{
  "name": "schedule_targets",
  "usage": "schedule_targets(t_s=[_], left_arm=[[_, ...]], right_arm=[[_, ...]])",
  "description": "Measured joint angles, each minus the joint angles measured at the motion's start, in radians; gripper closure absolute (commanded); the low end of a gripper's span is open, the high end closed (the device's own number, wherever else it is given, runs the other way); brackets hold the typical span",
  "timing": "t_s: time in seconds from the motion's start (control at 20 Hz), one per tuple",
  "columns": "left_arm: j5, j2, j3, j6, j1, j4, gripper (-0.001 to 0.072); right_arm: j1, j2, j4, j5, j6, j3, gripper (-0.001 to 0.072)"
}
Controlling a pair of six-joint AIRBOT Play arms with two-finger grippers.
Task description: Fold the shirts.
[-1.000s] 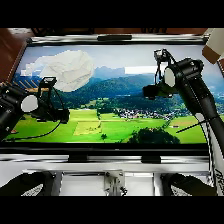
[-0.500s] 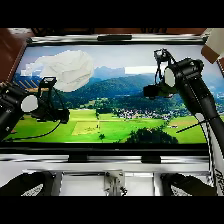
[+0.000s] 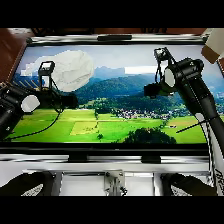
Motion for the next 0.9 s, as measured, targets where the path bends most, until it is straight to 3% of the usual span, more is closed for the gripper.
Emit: schedule_targets(t_s=[0.3, 0.65, 0.9], left_arm=[[0.095, -0.211, 0.171, -0.031, 0.192, 0.041, 0.002], [0.037, -0.576, 0.371, -0.068, 0.435, -0.165, 0.0019], [0.14, -0.712, 0.397, -0.037, 0.471, -0.314, 0.0022]], right_arm=[[0.0, 0.0, 0.012, -0.051, -0.008, 0.0, 0.0266], [0.0, -0.004, 0.099, -0.077, -0.016, -0.001, 0.0266], [0.0, -0.013, 0.144, -0.082, -0.018, -0.003, 0.0266]])
